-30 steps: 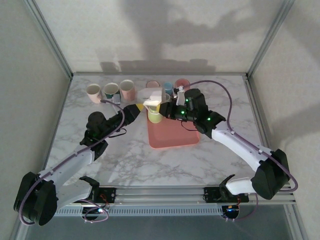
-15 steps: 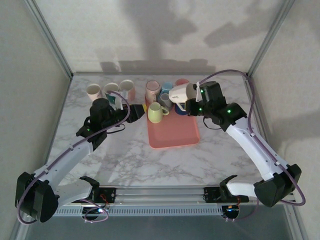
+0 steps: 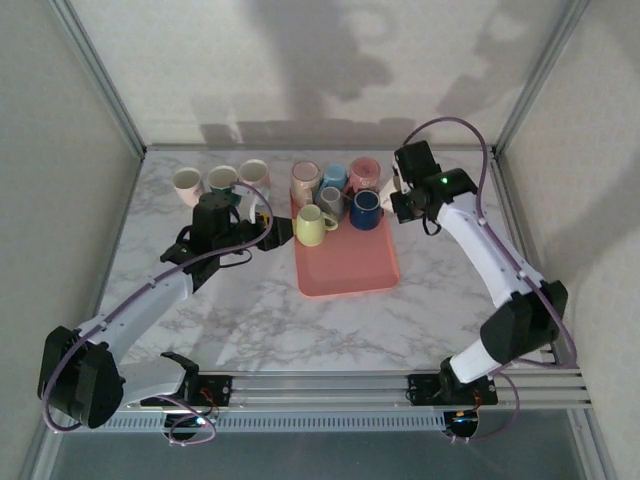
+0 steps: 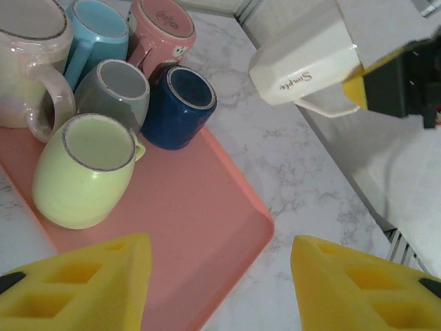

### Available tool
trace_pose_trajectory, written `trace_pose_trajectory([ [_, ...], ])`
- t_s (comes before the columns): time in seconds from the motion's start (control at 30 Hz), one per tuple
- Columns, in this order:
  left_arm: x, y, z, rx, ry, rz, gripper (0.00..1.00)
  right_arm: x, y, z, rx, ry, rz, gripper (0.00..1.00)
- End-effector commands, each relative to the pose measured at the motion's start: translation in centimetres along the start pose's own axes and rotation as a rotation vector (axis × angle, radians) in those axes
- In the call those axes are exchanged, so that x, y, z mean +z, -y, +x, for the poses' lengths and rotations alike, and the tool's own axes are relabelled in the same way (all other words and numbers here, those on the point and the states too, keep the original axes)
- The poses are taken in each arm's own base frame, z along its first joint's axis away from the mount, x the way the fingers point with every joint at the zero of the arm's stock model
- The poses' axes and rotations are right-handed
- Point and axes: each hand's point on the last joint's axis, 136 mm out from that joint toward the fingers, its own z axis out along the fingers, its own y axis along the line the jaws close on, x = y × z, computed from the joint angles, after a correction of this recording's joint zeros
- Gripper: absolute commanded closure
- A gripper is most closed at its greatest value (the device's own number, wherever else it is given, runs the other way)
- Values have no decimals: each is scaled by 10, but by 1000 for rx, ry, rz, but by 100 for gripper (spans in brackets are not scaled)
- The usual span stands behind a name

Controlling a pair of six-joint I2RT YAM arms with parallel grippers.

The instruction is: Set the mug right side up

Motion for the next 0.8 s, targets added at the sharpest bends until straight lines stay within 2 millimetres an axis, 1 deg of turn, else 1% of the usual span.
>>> trace_pose_trajectory([
  [0.0, 1, 10, -1, 66, -20, 43, 45, -6, 33, -27, -18, 46, 121, 100],
  [0.17, 6, 8, 1, 84, -32, 51, 45, 25, 50, -37, -39, -31, 173, 100],
  [0.37, 13, 6, 4, 101, -57, 60, 46, 60, 60, -46, -70, -105, 201, 100],
  [0.57, 23, 2, 5, 116, -83, 64, 46, 85, 66, -54, -84, -143, 223, 100],
  [0.7, 29, -1, 5, 120, -98, 67, 47, 100, 67, -58, -78, -152, 222, 100],
  [0.77, 31, 1, 5, 118, -103, 82, 47, 108, 66, -60, -68, -150, 215, 100],
])
